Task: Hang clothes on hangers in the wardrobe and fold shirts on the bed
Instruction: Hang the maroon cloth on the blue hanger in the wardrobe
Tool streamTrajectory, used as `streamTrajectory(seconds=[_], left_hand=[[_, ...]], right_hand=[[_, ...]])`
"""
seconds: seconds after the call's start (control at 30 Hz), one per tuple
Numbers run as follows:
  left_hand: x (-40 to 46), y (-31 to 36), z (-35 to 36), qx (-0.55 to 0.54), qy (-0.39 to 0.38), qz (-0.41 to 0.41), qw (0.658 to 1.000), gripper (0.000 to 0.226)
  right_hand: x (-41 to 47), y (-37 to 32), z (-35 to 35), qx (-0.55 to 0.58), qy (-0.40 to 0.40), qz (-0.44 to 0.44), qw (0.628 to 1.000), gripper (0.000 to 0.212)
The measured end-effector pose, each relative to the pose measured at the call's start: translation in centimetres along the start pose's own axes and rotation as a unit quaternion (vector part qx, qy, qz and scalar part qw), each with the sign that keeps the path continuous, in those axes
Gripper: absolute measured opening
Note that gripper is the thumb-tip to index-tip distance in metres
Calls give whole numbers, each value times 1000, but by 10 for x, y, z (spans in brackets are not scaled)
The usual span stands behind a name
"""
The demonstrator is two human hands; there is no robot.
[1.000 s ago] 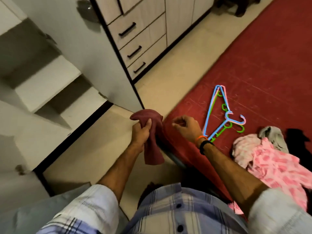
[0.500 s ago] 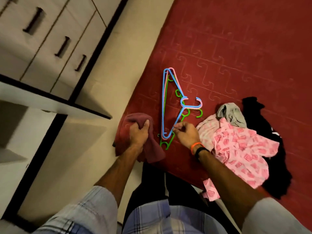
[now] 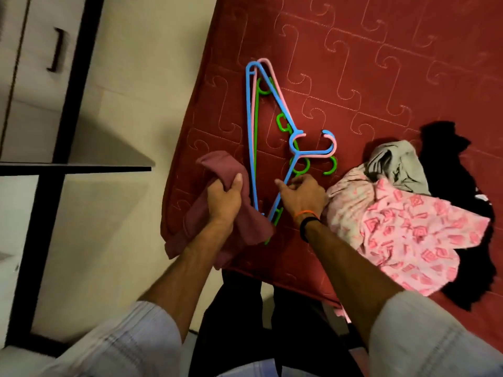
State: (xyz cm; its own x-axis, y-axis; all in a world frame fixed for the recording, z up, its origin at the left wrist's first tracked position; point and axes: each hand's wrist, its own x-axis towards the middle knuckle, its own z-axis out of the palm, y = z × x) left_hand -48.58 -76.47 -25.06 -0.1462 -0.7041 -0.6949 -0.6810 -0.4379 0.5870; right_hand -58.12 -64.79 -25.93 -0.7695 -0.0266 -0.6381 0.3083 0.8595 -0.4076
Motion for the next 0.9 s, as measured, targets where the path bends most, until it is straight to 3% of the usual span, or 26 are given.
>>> streamTrajectory(seconds=[0.1,0.3,0.47,0.67,0.73,0.8,0.9], left_hand=[[7,0,2,-9,-8,-8,1000,37],[8,2,2,-21,-9,-9,1000,35],[4,3,1,-34,-7,-13,999,35],[2,5,2,-31,0,-11,999,37],[1,4,0,-32,-3,-12,999,38],[1,2,-2,-34,-8,-14,999,39],[1,-1,-4,-36,-13,-18,999,39]], right_hand=[[12,-4,10,-9,22,25,999,43],[26,0,13,3,9,36,999,23],[21,14,0,78,3,47,996,29],[14,37,-8,168,-89,0,982,52],[14,37,-10,219,-113,19,969,42],[11,32,-12,266,-127,44,955,19],[11,27,-11,252,-122,13,960,22]])
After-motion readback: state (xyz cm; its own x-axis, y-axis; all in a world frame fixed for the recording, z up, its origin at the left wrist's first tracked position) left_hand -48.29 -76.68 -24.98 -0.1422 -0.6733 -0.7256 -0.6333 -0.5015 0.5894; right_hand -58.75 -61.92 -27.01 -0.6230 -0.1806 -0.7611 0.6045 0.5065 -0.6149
